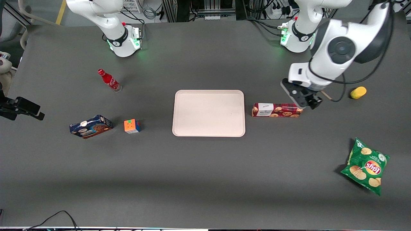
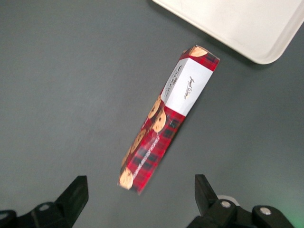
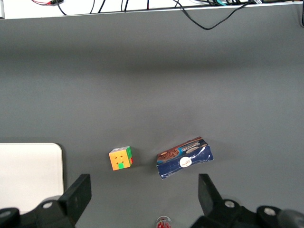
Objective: Place red cookie box on tray
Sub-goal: 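Lower the left gripper and close it on the cookie box's end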
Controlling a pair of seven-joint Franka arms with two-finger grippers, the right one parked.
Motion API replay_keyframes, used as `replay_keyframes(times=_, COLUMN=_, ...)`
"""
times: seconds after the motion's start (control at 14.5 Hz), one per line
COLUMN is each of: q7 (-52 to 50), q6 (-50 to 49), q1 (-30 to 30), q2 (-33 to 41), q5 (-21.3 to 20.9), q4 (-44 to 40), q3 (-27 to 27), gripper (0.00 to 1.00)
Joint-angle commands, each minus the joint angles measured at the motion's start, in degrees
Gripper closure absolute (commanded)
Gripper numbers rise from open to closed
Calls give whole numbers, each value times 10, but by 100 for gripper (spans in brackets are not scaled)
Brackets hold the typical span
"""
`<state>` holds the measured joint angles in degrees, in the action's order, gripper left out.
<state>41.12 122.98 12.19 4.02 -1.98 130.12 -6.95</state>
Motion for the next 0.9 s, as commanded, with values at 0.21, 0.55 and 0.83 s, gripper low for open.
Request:
replay_keyframes(times=0.21, q7=106, q6=231, q1=4, q2=-12, q5=24, q4=142, q3=2, gripper=0)
replay_keyframes(times=0.55, q7=143, q6=345, q1=11, q2=-75, q5=24, q4=174, q3=2, gripper=0)
replay_keyframes(times=0.83, q7=143, q6=419, q1=20, q2=-115, q5=24, q4=189, q3=1, gripper=0)
